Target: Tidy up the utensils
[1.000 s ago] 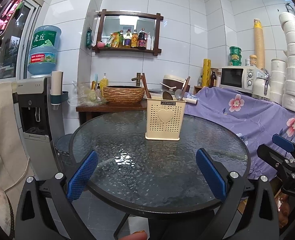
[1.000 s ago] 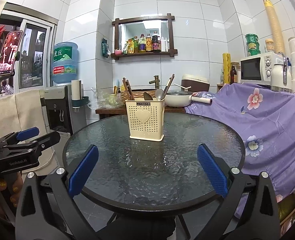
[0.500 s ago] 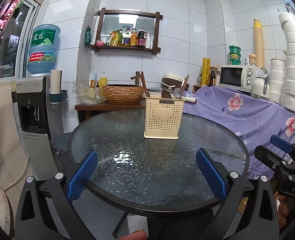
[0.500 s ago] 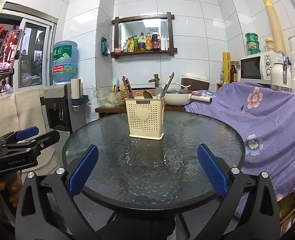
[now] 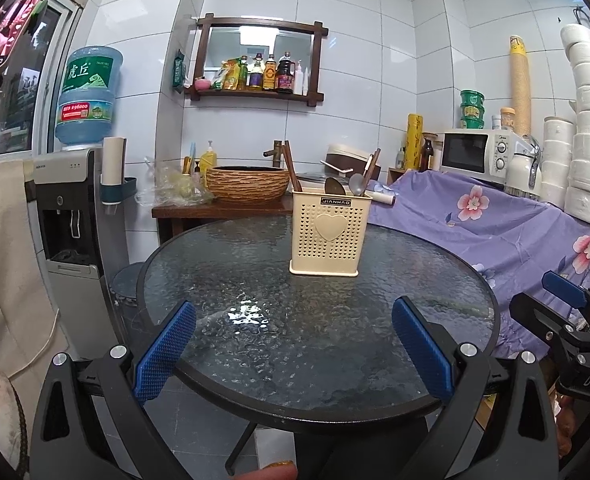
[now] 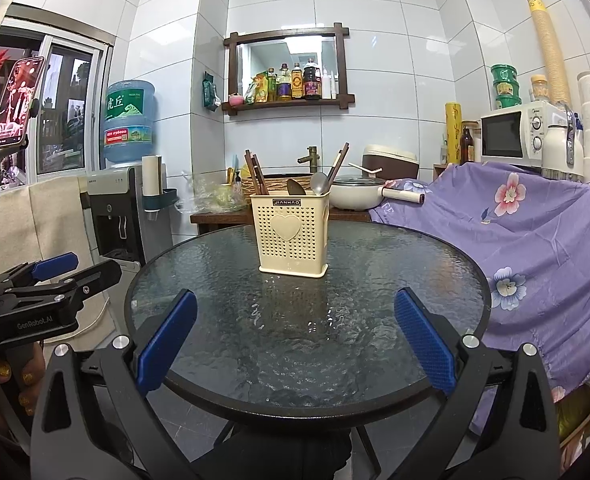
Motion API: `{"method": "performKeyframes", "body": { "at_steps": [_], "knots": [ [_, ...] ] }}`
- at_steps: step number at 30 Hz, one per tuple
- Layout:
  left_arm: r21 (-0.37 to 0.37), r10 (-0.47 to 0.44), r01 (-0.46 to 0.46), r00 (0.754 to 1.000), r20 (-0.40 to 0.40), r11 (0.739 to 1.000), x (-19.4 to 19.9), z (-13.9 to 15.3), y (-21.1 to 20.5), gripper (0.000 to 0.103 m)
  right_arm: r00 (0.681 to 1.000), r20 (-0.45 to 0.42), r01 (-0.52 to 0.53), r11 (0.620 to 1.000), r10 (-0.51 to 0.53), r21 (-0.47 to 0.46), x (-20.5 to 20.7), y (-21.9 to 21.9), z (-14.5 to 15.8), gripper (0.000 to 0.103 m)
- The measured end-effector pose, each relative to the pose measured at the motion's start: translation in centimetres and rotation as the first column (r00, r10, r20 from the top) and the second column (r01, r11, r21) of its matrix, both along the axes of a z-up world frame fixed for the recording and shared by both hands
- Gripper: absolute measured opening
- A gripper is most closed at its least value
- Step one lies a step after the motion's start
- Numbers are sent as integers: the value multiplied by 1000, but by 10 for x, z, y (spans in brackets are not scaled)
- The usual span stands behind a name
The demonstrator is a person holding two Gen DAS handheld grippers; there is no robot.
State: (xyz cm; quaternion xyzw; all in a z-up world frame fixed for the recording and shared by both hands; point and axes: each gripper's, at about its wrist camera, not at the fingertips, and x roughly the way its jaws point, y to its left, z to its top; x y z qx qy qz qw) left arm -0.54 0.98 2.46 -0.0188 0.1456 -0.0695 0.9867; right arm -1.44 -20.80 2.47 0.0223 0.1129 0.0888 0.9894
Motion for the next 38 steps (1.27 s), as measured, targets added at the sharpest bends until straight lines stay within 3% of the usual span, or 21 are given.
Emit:
{"method": "performKeyframes", "body": {
  "at_steps": [38],
  "knots": [
    [9, 33, -33, 997, -71, 999, 8, -8, -3, 97, 1000, -25, -10, 1000, 10, -1, 3, 3, -8, 97]
  ]
}}
